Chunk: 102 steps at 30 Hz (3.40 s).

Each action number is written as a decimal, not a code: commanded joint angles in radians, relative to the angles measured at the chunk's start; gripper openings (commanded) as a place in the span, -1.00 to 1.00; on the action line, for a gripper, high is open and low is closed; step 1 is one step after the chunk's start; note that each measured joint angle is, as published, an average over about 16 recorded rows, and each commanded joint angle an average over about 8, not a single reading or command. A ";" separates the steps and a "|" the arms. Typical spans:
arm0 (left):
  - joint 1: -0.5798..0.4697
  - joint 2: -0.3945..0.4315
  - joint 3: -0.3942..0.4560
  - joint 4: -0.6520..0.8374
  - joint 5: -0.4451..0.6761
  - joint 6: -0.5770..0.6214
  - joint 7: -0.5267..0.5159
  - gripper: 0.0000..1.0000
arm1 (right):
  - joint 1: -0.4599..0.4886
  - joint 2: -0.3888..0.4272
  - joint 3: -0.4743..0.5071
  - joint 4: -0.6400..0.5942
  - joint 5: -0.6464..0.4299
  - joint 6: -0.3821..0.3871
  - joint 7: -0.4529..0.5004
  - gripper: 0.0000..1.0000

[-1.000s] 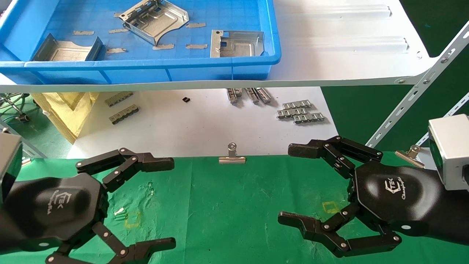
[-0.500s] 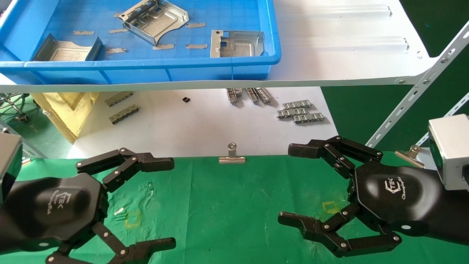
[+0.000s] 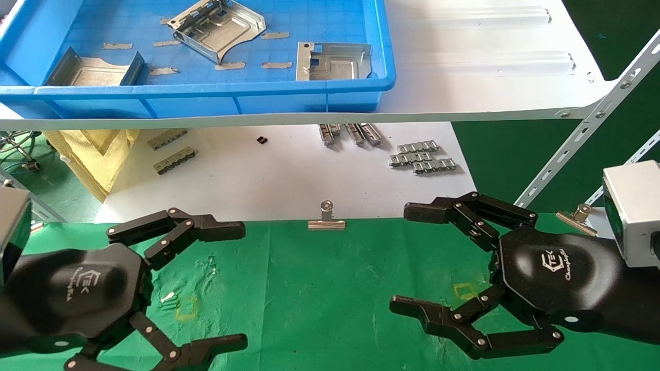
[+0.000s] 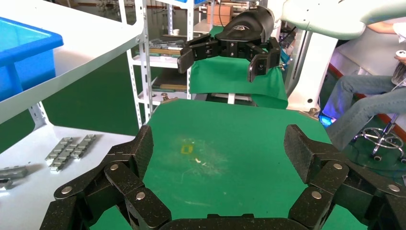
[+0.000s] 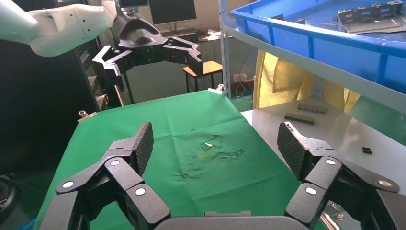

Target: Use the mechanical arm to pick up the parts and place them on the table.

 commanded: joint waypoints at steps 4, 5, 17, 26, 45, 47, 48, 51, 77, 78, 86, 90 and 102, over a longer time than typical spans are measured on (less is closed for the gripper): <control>0.000 0.000 0.000 0.000 0.000 0.000 0.000 1.00 | 0.000 0.000 0.000 0.000 0.000 0.000 0.000 -1.00; 0.000 0.000 0.000 0.000 0.000 0.000 0.000 1.00 | 0.000 0.000 0.000 0.000 0.000 0.000 0.000 -1.00; 0.000 0.000 0.000 0.000 0.000 0.000 0.000 1.00 | 0.000 0.000 0.000 0.000 0.000 0.000 0.000 -1.00; 0.000 0.000 0.000 0.000 0.000 0.000 0.000 1.00 | 0.000 0.000 0.000 0.000 0.000 0.000 0.000 -1.00; 0.000 0.000 0.000 0.000 0.000 0.000 0.000 1.00 | 0.000 0.000 0.000 0.000 0.000 0.000 0.000 0.29; 0.000 0.000 0.000 0.000 0.000 0.000 0.000 1.00 | 0.000 0.000 0.000 0.000 0.000 0.000 0.000 0.79; 0.000 0.000 0.000 0.000 0.000 0.000 0.000 1.00 | 0.000 0.000 0.000 0.000 0.000 0.000 0.000 1.00; 0.000 0.000 0.000 0.000 0.000 0.000 0.000 1.00 | 0.000 0.000 0.000 0.000 0.000 0.000 0.000 1.00; 0.000 0.000 0.000 0.000 0.000 0.000 0.000 1.00 | 0.000 0.000 0.000 0.000 0.000 0.000 0.000 -0.25; 0.000 0.000 0.000 0.000 0.000 0.000 0.000 1.00 | 0.000 0.000 0.000 0.000 0.000 0.000 0.000 -0.50; 0.000 0.000 0.000 0.000 0.000 0.000 0.000 1.00 | 0.000 0.000 0.000 0.000 0.000 0.000 0.000 -1.00; 0.000 0.000 0.000 0.000 0.000 0.000 0.000 1.00 | 0.000 0.000 0.000 0.000 0.000 0.000 0.000 -1.00; -0.001 0.000 0.000 -0.001 0.001 0.000 0.001 1.00 | 0.000 0.000 0.000 0.000 0.000 0.000 0.000 -1.00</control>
